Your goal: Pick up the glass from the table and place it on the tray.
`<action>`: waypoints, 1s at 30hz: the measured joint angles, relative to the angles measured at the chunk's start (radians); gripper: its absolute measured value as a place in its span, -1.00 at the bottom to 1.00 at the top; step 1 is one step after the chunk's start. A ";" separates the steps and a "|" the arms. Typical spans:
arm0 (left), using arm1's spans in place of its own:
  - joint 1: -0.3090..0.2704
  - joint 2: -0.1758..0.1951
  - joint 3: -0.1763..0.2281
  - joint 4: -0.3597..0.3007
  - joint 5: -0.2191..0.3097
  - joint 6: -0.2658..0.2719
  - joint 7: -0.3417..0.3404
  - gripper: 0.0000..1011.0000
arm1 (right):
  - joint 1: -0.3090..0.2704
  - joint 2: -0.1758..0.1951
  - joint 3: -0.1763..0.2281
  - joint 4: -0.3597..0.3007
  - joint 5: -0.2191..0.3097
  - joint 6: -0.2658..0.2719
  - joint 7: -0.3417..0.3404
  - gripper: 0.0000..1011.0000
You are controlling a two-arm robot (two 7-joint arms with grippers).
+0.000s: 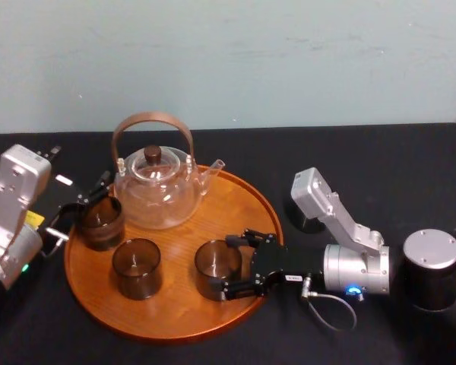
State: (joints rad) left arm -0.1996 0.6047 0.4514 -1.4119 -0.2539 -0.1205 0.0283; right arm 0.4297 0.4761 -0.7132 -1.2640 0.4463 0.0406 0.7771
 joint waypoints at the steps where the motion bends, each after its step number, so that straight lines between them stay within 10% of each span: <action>1: 0.000 0.000 0.000 0.000 0.000 0.000 0.000 0.98 | 0.000 0.000 0.000 0.000 0.000 0.000 0.000 0.98; 30: 0.000 0.000 0.000 0.000 0.000 0.000 0.000 0.98 | -0.187 0.228 0.149 -0.255 0.105 0.004 -0.048 0.98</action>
State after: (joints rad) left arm -0.1995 0.6047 0.4514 -1.4120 -0.2539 -0.1206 0.0283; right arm 0.2425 0.7037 -0.5641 -1.5194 0.5515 0.0442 0.7286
